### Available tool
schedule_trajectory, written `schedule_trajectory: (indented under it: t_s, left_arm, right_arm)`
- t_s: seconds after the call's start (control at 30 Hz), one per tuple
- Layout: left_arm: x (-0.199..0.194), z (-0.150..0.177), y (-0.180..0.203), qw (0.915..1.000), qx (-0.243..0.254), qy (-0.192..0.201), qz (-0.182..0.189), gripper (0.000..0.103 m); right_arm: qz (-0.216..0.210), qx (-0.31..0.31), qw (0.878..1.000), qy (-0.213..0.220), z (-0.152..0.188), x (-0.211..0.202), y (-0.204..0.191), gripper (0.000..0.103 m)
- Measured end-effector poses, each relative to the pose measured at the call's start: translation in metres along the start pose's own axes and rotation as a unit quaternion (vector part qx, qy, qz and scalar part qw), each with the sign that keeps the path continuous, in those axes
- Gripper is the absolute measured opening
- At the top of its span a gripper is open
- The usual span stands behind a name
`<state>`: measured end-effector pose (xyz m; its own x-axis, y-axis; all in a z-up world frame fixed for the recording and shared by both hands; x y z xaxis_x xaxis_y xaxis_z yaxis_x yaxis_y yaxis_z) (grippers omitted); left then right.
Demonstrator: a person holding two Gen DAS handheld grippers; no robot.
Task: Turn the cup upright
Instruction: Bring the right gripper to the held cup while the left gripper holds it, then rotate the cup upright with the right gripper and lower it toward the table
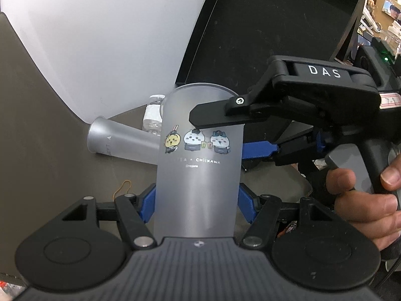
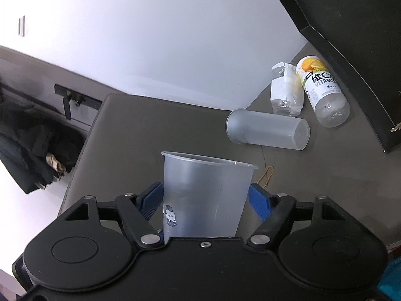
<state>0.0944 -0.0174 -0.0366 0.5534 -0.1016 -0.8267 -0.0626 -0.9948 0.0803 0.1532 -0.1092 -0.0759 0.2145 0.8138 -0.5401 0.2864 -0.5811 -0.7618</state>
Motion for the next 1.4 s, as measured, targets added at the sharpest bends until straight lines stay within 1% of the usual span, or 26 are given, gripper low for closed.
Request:
schedule_trajectory:
  t_s: [0.2,0.27,0.4,0.57,0.8,0.93,1.03,1.2,1.4]
  left_arm:
    - [0.005,-0.004,0.001,0.9997,0.009,-0.019,-0.010,0.068]
    - [0.005,-0.004,0.001,0.9996,0.009,-0.021,-0.013,0.069]
    - [-0.003,0.000,0.001,0.9997,-0.001,-0.024,-0.009,0.069]
    - [-0.010,0.000,-0.009,0.9996,-0.014,-0.016,-0.016,0.069]
    - [-0.022,-0.005,-0.027,0.9987,-0.039,0.004,-0.034,0.069]
    - [-0.028,-0.012,-0.038,0.9968,-0.066,0.018,-0.042,0.069]
    - [-0.033,-0.019,-0.041,0.9951,-0.080,0.034,-0.047,0.069]
    - [-0.039,-0.030,-0.045,0.9901,-0.115,0.065,-0.047,0.069]
    - [-0.042,-0.043,-0.050,0.9806,-0.169,0.097,-0.020,0.069]
  right_arm:
    - [0.022,-0.032,0.999,0.007,0.003,-0.001,-0.009,0.071]
    - [0.038,-0.042,0.998,0.016,0.002,-0.002,-0.010,0.071]
    - [0.060,-0.063,0.995,0.038,0.002,-0.009,-0.012,0.071]
    - [0.087,-0.097,0.989,0.068,0.002,-0.016,-0.017,0.071]
    - [0.144,-0.153,0.971,0.112,0.004,-0.023,-0.026,0.070]
    - [0.174,-0.178,0.961,0.122,0.006,-0.023,-0.029,0.070]
    - [0.189,-0.192,0.955,0.126,0.008,-0.022,-0.032,0.070]
    - [0.222,-0.224,0.940,0.131,0.013,-0.019,-0.036,0.070]
    - [0.247,-0.260,0.925,0.128,0.022,-0.013,-0.042,0.070]
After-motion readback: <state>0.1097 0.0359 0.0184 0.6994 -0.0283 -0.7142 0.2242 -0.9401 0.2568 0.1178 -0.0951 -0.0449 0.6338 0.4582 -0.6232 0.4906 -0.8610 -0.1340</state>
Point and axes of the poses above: each gripper's, at about its wrist camera, not at the fingertips, and x roughly the way its jaws point, y to its right, z to its underside, the point moved 4 cm from there along x, roughly the way its jaws point, and after that the axes turned 7 degrees about -y, right-handed, at the moved point
